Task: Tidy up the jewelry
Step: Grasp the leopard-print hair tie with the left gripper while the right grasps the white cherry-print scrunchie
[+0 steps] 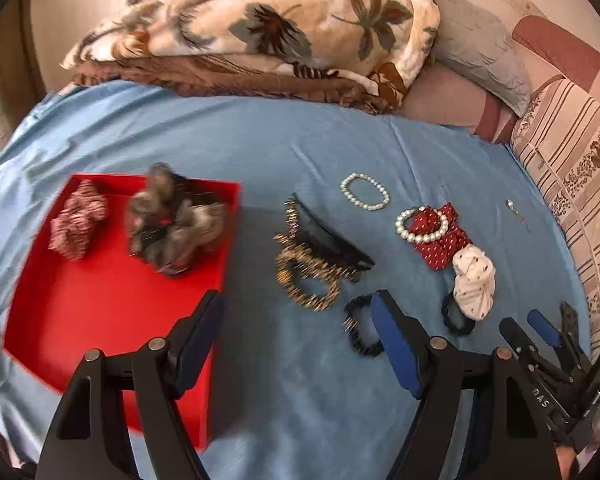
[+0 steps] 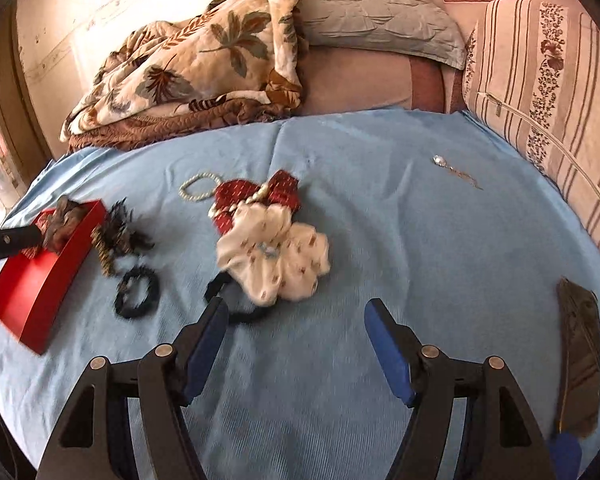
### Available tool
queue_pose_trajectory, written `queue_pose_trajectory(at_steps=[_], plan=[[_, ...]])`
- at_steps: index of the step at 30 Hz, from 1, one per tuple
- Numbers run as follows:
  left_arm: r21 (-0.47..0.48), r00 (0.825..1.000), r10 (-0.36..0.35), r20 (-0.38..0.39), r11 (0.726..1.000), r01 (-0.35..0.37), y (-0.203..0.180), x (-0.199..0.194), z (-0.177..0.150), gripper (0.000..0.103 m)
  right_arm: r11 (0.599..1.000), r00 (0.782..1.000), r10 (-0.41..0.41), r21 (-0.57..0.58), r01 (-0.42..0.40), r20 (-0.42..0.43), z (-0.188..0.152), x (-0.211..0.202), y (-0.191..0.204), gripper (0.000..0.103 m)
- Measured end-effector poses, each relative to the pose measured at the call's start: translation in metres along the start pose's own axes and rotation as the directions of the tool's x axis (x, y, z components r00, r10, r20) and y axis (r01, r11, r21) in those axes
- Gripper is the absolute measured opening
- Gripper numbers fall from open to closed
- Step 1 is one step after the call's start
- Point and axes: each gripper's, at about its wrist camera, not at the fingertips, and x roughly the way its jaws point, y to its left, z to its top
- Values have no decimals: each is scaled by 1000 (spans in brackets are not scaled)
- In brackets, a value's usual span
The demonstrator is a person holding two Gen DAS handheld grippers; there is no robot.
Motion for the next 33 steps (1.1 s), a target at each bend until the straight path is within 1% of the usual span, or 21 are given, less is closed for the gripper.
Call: queue_pose_trajectory(at_steps=[2,3,6,9,11,12,14,15,16,17,18,19,20,21,22,23,25,29,33], plan=[[-6,1000,1,-7,1000,-1,-3,11,6,75,999,1000,-16,30,16,0,4,12,-9,75],[-11,1000,3,-10,1000,-3,-4,16,8,75,998,1000,-4,55,4,-10,6,18,-13,74],[-21,1000,3,-24,1000,-3,-4,33,13,75,987,997,74,142,-69,-30,12,32,-25,71],[-22,999,11,-43,1000,-12,-4,52,15,73,979,992,116,176,-108,-38,16,41,-29,71],[-17,998,2,-63,1000,-3,-5,62,16,58,974,989,137,191,-125,-49,17,48,-29,70],[-14,998,3,-69,1000,-4,-7,64,16,55,971,988,144,199,-130,-59,18,53,-28,70],[1,996,6,-84,1000,-6,-9,71,13,45,969,986,152,209,-134,-74,18,61,-26,70],[7,996,5,-86,1000,-4,-11,73,12,43,967,985,156,214,-136,-78,19,64,-27,70],[14,996,5,-89,1000,-3,-13,75,11,35,966,985,156,218,-136,-77,19,66,-26,70],[22,996,8,-92,1000,-6,-14,76,10,19,968,986,151,214,-132,-73,21,68,-24,69],[25,995,8,-96,1000,-6,-15,77,10,12,969,986,149,210,-131,-72,22,69,-23,65],[28,995,5,-103,1000,-2,-16,78,9,6,969,986,150,207,-132,-74,22,71,-22,55],[29,995,3,-103,1000,0,-17,76,8,6,969,984,158,206,-139,-80,22,73,-20,48],[37,996,11,-92,999,-8,-18,72,7,6,967,983,165,208,-145,-84,22,75,-21,32],[45,996,15,-85,999,-11,-20,69,7,6,964,980,179,213,-156,-90,22,76,-21,20],[62,997,18,-72,998,-13,-23,63,5,6,960,977,193,221,-169,-91,22,76,-20,19],[95,999,14,-46,995,-9,-28,49,2,6,961,978,195,216,-174,-77,23,71,-19,15],[134,1000,-11,-1,991,11,-37,20,-4,6,964,982,184,204,-173,-37,26,58,-19,14],[148,999,-40,30,988,35,-39,-7,-13,6,957,982,186,228,-178,-16,24,47,-24,13]])
